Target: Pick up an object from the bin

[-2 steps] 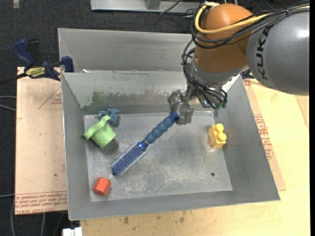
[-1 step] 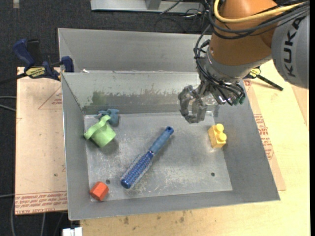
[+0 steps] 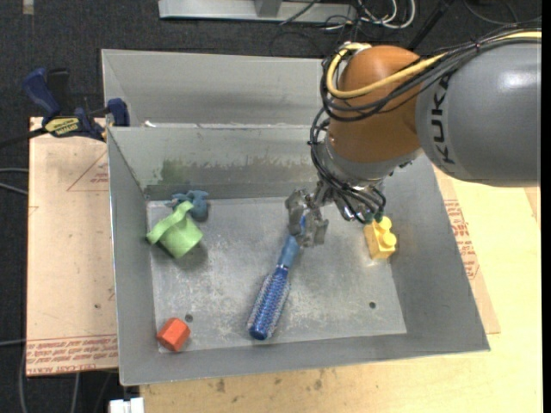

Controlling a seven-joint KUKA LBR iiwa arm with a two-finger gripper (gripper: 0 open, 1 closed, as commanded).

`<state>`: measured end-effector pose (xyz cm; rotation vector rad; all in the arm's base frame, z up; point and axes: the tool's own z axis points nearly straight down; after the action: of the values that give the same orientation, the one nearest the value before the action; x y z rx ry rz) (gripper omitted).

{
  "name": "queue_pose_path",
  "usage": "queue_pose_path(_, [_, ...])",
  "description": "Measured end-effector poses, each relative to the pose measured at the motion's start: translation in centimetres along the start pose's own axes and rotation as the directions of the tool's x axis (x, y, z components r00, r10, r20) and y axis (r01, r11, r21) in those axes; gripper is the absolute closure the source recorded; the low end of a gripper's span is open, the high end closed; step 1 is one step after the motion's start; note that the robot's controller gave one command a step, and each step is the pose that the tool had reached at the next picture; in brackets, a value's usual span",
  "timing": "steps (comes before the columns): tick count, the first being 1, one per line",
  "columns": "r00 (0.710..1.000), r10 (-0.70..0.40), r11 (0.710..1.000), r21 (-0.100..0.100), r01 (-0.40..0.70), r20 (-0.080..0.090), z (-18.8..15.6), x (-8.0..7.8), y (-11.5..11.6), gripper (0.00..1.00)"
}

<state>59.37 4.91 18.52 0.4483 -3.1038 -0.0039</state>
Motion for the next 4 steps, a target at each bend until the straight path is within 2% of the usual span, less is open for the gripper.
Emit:
queue_pose_path(1, [0.950, -0.313, 0.950, 0.004, 0.313, 0.003, 0.0, 5.4, -2.0, 1.00])
queue_pose_path(2, [0.949, -0.314, 0.949, 0.004, 0.314, 0.005, 0.0, 5.3, -1.9, 0.00])
queue_pose_path(3, [0.850, -0.527, 0.850, 0.004, 0.527, 0.004, 11.4, -0.9, -2.3, 0.00])
queue_pose_path(4, [0.851, -0.525, 0.851, 0.005, 0.525, 0.006, 11.0, -0.9, -2.4, 1.00])
